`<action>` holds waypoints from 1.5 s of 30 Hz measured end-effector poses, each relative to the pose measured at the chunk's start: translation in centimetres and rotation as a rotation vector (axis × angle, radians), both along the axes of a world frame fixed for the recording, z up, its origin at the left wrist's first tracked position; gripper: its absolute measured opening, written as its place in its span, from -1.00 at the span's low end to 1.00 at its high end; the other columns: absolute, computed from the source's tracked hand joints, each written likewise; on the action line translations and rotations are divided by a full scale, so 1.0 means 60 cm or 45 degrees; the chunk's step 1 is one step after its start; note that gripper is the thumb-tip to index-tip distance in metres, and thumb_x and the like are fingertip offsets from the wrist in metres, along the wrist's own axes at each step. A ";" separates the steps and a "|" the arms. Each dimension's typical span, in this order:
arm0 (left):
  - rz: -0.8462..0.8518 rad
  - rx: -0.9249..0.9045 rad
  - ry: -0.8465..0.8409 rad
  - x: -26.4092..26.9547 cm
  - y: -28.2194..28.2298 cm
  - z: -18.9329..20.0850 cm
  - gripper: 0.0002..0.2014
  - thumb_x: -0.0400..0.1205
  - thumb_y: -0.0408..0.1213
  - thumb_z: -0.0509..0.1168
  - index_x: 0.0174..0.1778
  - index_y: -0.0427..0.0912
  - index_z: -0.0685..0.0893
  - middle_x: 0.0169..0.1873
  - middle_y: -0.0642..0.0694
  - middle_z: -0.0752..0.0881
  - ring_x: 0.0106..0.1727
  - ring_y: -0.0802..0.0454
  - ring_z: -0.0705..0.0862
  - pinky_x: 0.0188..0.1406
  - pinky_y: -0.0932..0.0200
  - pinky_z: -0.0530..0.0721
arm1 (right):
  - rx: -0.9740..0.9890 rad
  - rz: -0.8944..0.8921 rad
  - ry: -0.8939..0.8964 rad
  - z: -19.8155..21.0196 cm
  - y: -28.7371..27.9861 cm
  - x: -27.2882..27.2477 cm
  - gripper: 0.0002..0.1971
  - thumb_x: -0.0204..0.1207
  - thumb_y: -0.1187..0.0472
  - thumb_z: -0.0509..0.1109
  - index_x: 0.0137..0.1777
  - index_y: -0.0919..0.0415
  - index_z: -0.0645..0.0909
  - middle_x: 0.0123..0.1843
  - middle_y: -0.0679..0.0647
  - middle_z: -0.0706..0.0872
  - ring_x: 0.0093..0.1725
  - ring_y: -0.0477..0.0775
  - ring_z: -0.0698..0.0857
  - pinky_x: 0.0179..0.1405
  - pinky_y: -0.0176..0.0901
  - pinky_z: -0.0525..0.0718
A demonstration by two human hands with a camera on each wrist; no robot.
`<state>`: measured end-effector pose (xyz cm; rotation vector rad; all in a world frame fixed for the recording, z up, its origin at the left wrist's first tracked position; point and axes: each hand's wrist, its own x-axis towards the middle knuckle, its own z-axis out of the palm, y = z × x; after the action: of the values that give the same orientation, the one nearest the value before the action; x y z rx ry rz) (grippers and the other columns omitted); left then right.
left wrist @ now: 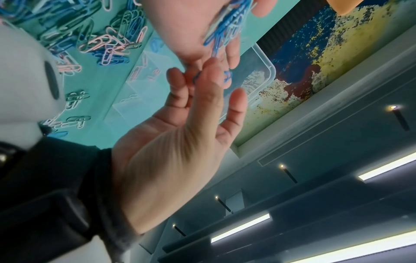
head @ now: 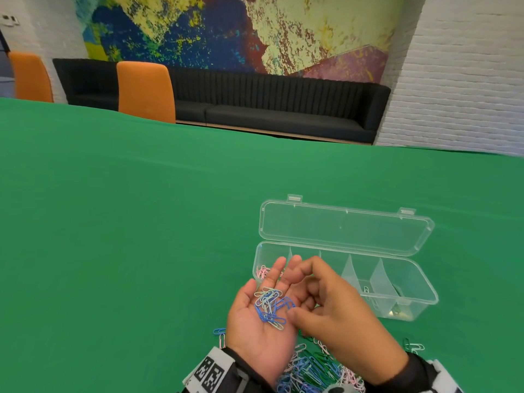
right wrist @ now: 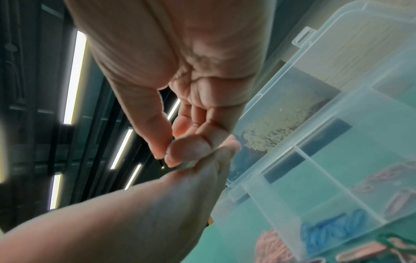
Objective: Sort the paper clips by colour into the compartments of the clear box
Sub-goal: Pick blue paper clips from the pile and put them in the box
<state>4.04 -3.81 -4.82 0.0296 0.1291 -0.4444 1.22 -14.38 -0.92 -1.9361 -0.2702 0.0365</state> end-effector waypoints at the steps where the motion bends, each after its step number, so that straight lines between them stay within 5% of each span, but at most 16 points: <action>1: 0.014 -0.020 0.001 0.001 0.001 0.001 -0.49 0.50 -0.19 0.05 0.18 -0.46 0.67 0.13 -0.47 0.69 -0.07 -0.38 0.76 -0.14 -0.48 0.61 | 0.038 -0.012 0.008 0.000 -0.005 0.002 -0.62 0.34 0.63 0.36 -0.07 0.13 0.49 -0.39 0.00 0.58 -0.44 -0.13 0.47 -0.44 -0.29 0.51; 6: -0.026 -0.054 -0.071 0.005 0.012 0.004 -0.52 0.21 -0.33 0.55 0.02 -0.51 0.75 0.23 -0.48 0.64 0.13 -0.45 0.68 -0.13 -0.43 0.68 | 0.182 -0.149 0.019 0.010 -0.037 0.015 -0.73 0.36 0.64 0.38 -0.14 0.26 0.54 -0.39 0.08 0.60 -0.46 -0.09 0.53 -0.54 -0.25 0.57; 10: 0.037 0.012 -0.004 0.017 0.018 0.001 -0.54 0.49 -0.20 0.09 0.04 -0.48 0.73 0.17 -0.45 0.68 0.18 -0.40 0.65 -0.02 -0.44 0.55 | 0.210 -0.301 0.027 0.014 -0.071 0.031 -0.80 0.38 0.62 0.40 -0.18 0.33 0.56 -0.41 0.12 0.59 -0.53 -0.09 0.53 -0.62 -0.28 0.55; 15: 0.073 0.016 -0.090 0.027 0.031 0.009 -0.48 0.15 -0.34 0.42 0.03 -0.48 0.74 0.19 -0.45 0.67 0.14 -0.41 0.69 0.01 -0.42 0.58 | 0.171 -0.444 0.018 0.011 -0.079 0.064 -0.82 0.41 0.58 0.40 -0.16 0.31 0.58 -0.32 0.18 0.65 -0.46 -0.04 0.60 -0.52 -0.28 0.63; 18: 0.074 -0.008 -0.126 0.029 0.034 0.004 -0.28 -0.11 -0.48 0.67 0.03 -0.50 0.75 0.21 -0.47 0.65 0.15 -0.44 0.68 -0.01 -0.42 0.64 | 0.133 -0.452 0.004 0.008 -0.070 0.079 -0.83 0.43 0.45 0.45 -0.11 0.18 0.62 -0.14 0.17 0.76 -0.23 0.06 0.72 -0.17 -0.13 0.75; 21: 0.073 -0.004 -0.118 0.031 0.035 0.002 -0.40 0.02 -0.44 0.63 0.02 -0.50 0.75 0.21 -0.47 0.65 0.15 -0.44 0.67 -0.02 -0.42 0.64 | 0.053 -0.465 -0.032 0.012 -0.070 0.072 -0.85 0.46 0.32 0.45 -0.07 0.06 0.63 -0.09 0.06 0.78 -0.08 0.04 0.77 0.00 -0.06 0.75; 24: 0.075 0.033 -0.094 0.031 0.033 0.003 -0.54 0.18 -0.32 0.34 -0.04 -0.48 0.78 0.18 -0.44 0.67 0.14 -0.37 0.70 0.02 -0.37 0.61 | 0.004 -0.482 -0.066 0.028 -0.080 0.049 -0.87 0.49 0.32 0.42 -0.05 0.07 0.63 -0.12 0.06 0.79 -0.14 0.04 0.78 -0.12 -0.14 0.76; 28: 0.066 0.065 -0.082 0.030 0.032 0.002 -0.65 0.43 -0.28 0.27 -0.03 -0.46 0.78 0.18 -0.44 0.68 0.17 -0.37 0.68 0.04 -0.38 0.58 | -0.059 -0.388 -0.051 0.054 -0.082 0.022 -0.87 0.49 0.38 0.41 -0.09 0.13 0.63 -0.20 0.20 0.77 -0.32 0.07 0.71 -0.37 -0.24 0.68; 31: 0.050 0.065 -0.153 0.028 0.030 -0.003 -0.39 0.09 -0.38 0.62 0.09 -0.43 0.74 0.22 -0.45 0.65 0.21 -0.41 0.65 0.07 -0.42 0.57 | -0.298 -0.221 -0.041 0.055 -0.064 0.011 -0.90 0.45 0.27 0.46 -0.16 0.05 0.63 -0.32 0.03 0.71 -0.38 -0.12 0.60 -0.34 -0.20 0.61; 33: 0.044 0.067 -0.169 0.028 0.030 -0.007 -0.20 -0.11 -0.46 0.67 0.15 -0.41 0.71 0.24 -0.45 0.64 0.24 -0.42 0.63 0.11 -0.41 0.57 | -0.477 -0.108 -0.051 0.049 -0.043 0.005 -0.92 0.43 0.17 0.48 -0.22 0.02 0.62 -0.35 -0.04 0.68 -0.38 -0.20 0.57 -0.25 -0.18 0.61; 38: 0.015 0.118 -0.183 0.026 0.028 -0.010 -0.23 -0.15 -0.49 0.68 0.07 -0.39 0.76 0.26 -0.37 0.65 0.24 -0.34 0.65 0.14 -0.41 0.51 | -0.687 0.038 -0.089 0.022 0.010 -0.001 -0.83 0.40 0.02 0.45 -0.30 -0.07 0.49 -0.42 -0.11 0.58 -0.41 -0.22 0.53 -0.31 -0.38 0.48; 45: -0.067 0.145 -0.201 0.008 0.013 -0.008 -0.23 -0.14 -0.52 0.68 0.08 -0.38 0.76 0.26 -0.39 0.65 0.24 -0.35 0.66 0.15 -0.38 0.52 | -0.813 -0.066 -0.242 0.020 0.023 -0.005 -0.85 0.47 0.01 0.35 -0.18 -0.10 0.38 -0.38 -0.18 0.49 -0.36 -0.24 0.45 -0.32 -0.40 0.40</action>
<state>4.53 -3.04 -5.30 0.1798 -0.0015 -0.4852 0.93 -12.99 0.28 -2.5865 -0.3646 -0.1088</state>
